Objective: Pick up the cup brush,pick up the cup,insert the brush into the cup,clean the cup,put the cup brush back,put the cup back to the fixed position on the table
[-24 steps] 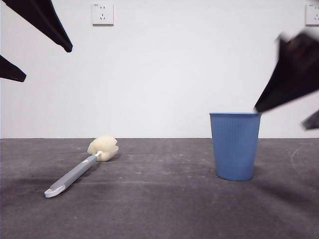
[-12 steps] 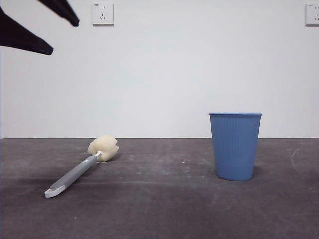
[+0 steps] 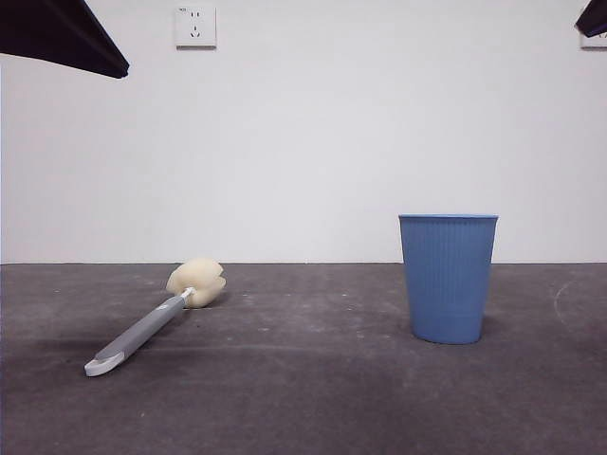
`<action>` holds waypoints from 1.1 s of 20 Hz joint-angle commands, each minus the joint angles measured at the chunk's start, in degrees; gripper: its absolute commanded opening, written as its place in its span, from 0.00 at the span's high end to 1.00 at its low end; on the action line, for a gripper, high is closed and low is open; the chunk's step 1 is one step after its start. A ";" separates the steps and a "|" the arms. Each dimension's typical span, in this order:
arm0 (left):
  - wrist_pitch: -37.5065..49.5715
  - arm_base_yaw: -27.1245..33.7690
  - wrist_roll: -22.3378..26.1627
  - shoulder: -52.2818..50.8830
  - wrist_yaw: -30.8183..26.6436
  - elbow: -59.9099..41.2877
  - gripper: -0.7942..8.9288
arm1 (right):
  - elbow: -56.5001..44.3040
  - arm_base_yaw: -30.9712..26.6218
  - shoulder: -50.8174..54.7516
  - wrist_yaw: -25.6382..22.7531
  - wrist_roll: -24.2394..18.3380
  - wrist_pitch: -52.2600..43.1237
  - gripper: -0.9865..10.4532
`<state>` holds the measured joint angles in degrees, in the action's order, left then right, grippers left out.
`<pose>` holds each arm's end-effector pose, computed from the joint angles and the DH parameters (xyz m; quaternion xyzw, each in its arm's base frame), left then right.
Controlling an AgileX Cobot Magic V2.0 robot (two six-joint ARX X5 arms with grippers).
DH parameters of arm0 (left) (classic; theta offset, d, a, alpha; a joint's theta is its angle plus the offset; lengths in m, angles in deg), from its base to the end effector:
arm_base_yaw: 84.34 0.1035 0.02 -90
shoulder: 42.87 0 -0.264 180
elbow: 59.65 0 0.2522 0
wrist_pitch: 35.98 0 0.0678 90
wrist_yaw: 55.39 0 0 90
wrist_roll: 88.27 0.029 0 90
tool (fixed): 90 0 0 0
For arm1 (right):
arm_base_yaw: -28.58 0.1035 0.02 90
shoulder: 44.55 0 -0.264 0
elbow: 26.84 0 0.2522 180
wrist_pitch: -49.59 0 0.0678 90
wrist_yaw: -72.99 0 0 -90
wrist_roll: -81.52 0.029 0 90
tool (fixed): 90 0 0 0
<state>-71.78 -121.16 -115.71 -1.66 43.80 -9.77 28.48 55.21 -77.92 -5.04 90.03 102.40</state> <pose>0.1225 -0.0975 0.2715 -0.1578 0.3114 -0.3150 0.8825 0.1010 0.0574 0.2937 0.0337 0.2868 0.2981 0.9098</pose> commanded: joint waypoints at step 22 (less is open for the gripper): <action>18.51 30.45 40.00 -13.14 -19.10 -0.26 0.92 | -0.24 0.09 0.09 -0.31 -0.39 -0.28 0.91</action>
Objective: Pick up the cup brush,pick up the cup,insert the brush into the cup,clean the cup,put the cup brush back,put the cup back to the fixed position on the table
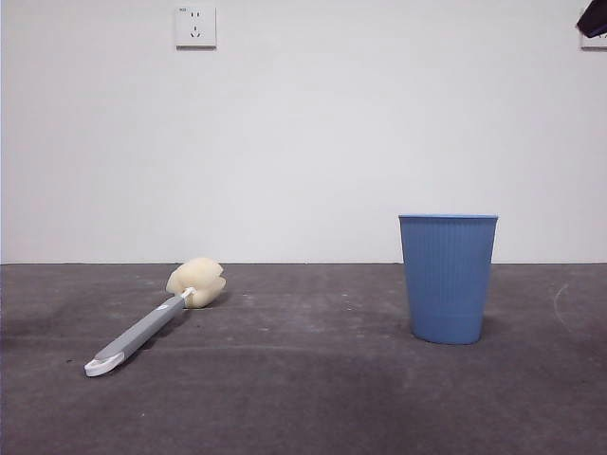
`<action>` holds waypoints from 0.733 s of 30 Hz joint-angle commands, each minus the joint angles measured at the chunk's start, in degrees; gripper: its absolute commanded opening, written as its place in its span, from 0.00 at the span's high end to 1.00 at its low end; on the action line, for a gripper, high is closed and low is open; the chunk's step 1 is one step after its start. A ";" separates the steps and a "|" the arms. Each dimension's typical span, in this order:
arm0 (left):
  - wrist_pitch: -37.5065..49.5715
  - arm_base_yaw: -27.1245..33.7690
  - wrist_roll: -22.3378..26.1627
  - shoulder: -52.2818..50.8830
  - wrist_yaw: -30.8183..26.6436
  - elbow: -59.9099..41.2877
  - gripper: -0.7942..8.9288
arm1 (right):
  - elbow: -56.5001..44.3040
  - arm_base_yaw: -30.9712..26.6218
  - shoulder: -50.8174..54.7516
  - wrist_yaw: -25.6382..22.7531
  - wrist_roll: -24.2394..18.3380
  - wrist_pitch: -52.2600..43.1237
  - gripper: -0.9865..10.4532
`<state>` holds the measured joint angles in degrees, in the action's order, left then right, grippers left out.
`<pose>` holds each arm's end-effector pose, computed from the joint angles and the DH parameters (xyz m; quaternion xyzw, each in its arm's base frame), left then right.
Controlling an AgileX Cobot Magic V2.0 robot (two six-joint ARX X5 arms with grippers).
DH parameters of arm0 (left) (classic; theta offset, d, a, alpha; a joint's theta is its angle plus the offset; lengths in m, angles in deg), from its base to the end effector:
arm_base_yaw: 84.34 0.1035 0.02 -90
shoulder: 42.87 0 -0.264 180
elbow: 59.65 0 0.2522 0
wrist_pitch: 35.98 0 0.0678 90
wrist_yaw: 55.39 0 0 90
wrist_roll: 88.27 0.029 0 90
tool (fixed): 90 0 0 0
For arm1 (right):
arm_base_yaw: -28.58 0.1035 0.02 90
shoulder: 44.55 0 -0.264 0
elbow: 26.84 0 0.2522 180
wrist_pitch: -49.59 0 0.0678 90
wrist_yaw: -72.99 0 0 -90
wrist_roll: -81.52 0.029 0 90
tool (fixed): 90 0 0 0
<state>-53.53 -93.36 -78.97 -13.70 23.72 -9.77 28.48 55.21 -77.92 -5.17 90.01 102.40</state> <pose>0.1209 -0.0136 0.3267 0.0763 -0.0257 0.0185 0.9966 0.1010 0.0573 0.2936 0.0332 0.2866 0.2972 0.9102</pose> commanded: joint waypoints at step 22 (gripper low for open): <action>9.51 9.11 -1.81 -22.16 3.69 -33.48 0.92 | -0.24 0.09 0.09 -0.17 -0.37 -0.28 0.91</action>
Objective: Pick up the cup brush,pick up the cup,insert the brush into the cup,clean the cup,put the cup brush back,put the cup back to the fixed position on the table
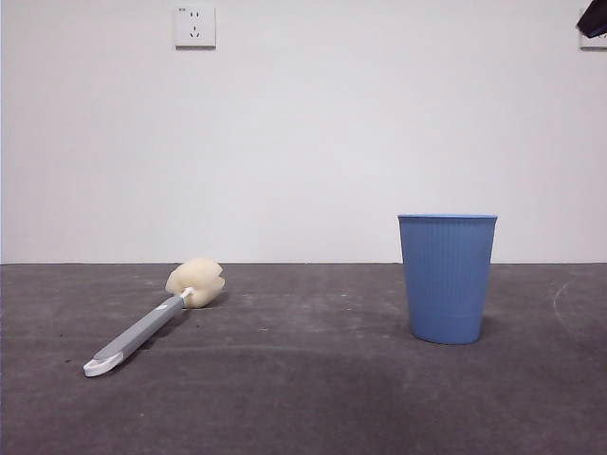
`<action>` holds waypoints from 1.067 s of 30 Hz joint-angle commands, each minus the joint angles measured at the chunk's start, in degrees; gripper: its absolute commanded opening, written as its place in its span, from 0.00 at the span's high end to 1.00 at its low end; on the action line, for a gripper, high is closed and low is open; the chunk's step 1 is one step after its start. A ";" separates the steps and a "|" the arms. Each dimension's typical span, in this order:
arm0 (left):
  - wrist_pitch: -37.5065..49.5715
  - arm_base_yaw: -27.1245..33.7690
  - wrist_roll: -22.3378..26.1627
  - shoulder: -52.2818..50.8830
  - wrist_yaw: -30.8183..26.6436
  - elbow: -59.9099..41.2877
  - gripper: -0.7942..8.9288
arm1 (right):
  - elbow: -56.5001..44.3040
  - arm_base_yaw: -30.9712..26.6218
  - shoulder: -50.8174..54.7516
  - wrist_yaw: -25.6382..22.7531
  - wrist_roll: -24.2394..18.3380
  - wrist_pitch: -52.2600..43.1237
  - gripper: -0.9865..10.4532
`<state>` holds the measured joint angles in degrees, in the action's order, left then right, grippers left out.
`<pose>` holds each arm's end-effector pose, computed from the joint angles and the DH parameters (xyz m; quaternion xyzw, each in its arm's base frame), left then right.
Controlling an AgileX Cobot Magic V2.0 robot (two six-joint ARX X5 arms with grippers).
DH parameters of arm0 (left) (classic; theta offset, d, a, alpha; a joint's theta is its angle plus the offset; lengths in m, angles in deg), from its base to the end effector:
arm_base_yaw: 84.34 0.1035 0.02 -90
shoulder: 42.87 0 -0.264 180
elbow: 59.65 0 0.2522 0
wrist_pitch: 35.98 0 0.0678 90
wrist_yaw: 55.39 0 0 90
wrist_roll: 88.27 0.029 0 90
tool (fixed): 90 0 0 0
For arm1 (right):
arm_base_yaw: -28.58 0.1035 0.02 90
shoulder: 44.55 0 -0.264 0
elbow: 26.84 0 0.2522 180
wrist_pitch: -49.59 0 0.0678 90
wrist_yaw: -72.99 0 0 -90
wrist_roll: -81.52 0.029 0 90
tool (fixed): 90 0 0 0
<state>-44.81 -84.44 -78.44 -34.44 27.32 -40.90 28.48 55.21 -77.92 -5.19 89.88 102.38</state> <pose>0.1035 0.0035 0.1899 0.0847 -0.0076 0.0636 0.9944 0.1011 0.0573 0.2937 0.0322 0.2861 0.2974 0.9103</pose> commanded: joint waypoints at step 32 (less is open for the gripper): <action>-14.86 0.20 -4.28 -8.24 10.49 -4.85 0.92 | -0.24 0.09 0.09 -0.15 -0.24 0.09 0.91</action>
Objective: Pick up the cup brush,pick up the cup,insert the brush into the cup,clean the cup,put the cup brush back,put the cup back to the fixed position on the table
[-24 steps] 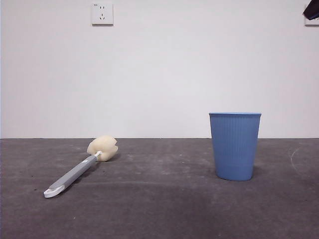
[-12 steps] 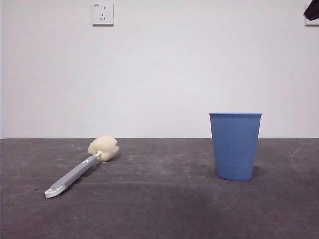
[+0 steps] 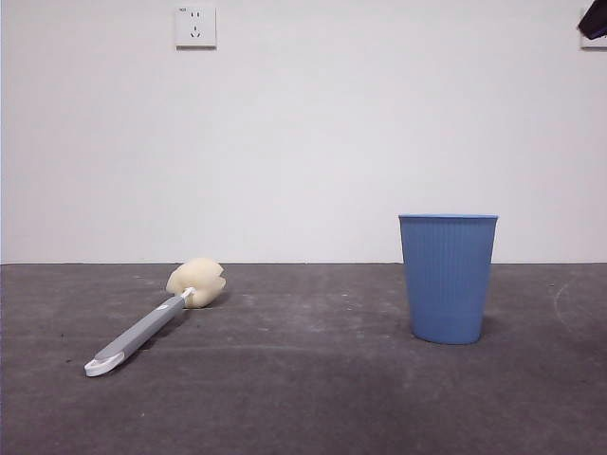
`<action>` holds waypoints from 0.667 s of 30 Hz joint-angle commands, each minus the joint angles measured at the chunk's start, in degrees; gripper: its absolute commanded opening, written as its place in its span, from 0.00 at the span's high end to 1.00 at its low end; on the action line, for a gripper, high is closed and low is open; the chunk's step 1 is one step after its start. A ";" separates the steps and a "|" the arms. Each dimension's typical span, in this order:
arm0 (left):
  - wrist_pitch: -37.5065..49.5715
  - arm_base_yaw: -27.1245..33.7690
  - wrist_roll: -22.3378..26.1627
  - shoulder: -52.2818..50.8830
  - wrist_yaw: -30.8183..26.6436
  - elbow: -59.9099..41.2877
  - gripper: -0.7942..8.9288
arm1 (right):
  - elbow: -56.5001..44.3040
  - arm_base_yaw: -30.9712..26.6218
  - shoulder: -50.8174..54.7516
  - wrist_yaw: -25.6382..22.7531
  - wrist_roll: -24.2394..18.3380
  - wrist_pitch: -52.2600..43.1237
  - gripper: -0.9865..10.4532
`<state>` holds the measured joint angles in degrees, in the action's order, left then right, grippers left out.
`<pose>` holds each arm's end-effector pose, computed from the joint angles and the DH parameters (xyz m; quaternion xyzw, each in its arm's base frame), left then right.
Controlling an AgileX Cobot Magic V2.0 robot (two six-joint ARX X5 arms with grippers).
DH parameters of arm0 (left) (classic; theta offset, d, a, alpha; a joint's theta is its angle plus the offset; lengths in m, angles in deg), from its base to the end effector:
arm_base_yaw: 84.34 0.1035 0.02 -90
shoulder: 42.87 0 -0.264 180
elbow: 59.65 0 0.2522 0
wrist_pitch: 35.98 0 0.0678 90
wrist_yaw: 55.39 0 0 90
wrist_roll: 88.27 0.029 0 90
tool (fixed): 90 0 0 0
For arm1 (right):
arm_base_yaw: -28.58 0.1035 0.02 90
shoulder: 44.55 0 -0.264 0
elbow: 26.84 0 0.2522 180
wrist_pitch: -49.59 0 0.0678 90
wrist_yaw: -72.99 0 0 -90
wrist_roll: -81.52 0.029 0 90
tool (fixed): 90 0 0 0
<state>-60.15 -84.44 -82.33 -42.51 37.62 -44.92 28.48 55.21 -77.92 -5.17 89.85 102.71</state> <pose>0.0957 -0.0017 0.1513 0.0494 0.0839 -0.0314 0.9948 0.1008 0.0572 0.2932 0.0316 0.2888 0.2971 0.9096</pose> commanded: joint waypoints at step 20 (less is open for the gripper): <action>0.48 0.20 -0.39 -0.17 0.17 -0.83 0.92 | -8.07 -6.36 14.53 -7.67 -11.82 -17.62 0.91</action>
<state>-60.15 -84.44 -82.33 -42.51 37.64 -44.92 22.10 49.11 -63.84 -12.65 79.69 86.25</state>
